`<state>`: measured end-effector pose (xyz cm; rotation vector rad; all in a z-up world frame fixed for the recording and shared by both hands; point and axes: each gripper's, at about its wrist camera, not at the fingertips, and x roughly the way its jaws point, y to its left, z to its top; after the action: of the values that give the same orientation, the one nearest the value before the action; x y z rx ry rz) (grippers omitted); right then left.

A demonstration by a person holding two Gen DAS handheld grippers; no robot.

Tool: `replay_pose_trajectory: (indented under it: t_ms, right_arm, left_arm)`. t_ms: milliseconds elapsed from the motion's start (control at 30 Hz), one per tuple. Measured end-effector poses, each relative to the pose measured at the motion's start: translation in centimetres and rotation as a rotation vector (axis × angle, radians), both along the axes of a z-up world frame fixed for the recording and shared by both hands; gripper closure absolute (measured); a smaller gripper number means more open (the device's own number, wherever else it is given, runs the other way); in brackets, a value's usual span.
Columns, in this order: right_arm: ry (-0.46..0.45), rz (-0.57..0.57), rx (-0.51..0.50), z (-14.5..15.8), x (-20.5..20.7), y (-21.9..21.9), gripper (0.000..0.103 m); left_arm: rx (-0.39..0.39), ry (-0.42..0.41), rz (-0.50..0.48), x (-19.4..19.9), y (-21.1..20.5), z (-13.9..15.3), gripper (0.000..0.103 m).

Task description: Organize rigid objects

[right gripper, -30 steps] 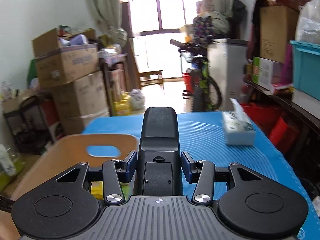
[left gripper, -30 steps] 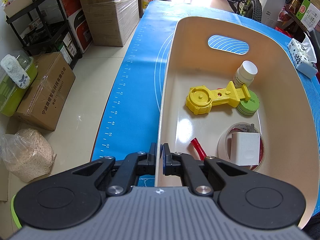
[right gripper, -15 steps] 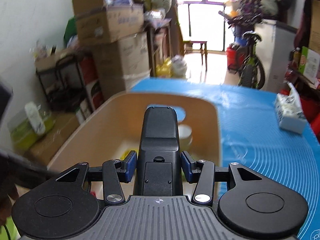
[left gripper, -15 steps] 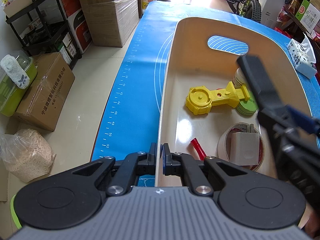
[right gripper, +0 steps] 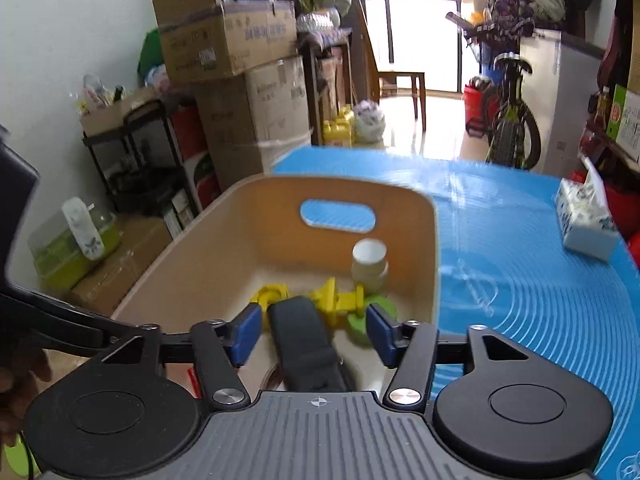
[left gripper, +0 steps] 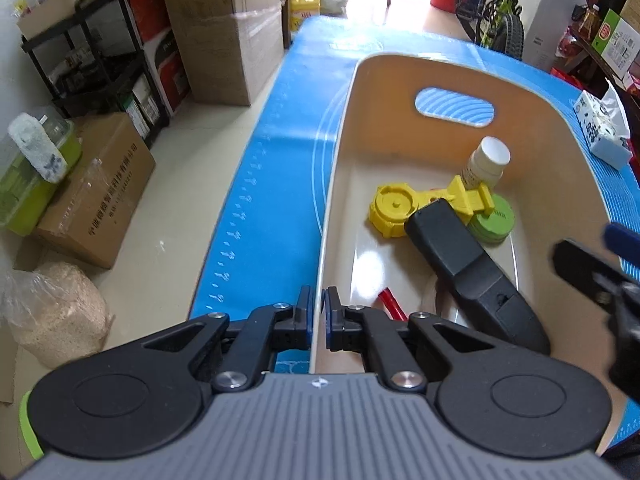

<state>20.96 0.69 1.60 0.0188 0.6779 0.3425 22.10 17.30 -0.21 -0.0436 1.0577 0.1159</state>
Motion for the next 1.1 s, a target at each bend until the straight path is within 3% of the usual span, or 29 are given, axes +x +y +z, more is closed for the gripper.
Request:
replay_pose_trajectory:
  t_ms: [67,133,233,567,1100]
  right_arm:
    - [-0.018,-0.009,0.001,1.0,-0.8,-0.9,0.030]
    - [-0.033,-0.017,0.001,1.9,-1.5,-1.9,0.027]
    - [-0.055,-0.025,-0.015,3.2,-2.6,-3.4,0.022]
    - [-0.095,-0.036,-0.017,6.6,-7.1,-8.9,0.008]
    - [-0.096,-0.041,-0.031,8.2,-15.3,-15.1,0.006]
  left_arm:
    - [0.012,-0.032,-0.001,-0.5,-0.5,0.8,0.087]
    - [0.008,-0.074,-0.002,-1.1,-1.0,2.0,0.059]
    - [0.017,-0.129,-0.005,-2.2,-2.0,3.9,0.034]
    - [0.028,-0.191,-0.036,-6.8,-6.2,7.7,0.028]
    - [0.093,-0.250,-0.114,-15.0,-12.8,10.1,0.027]
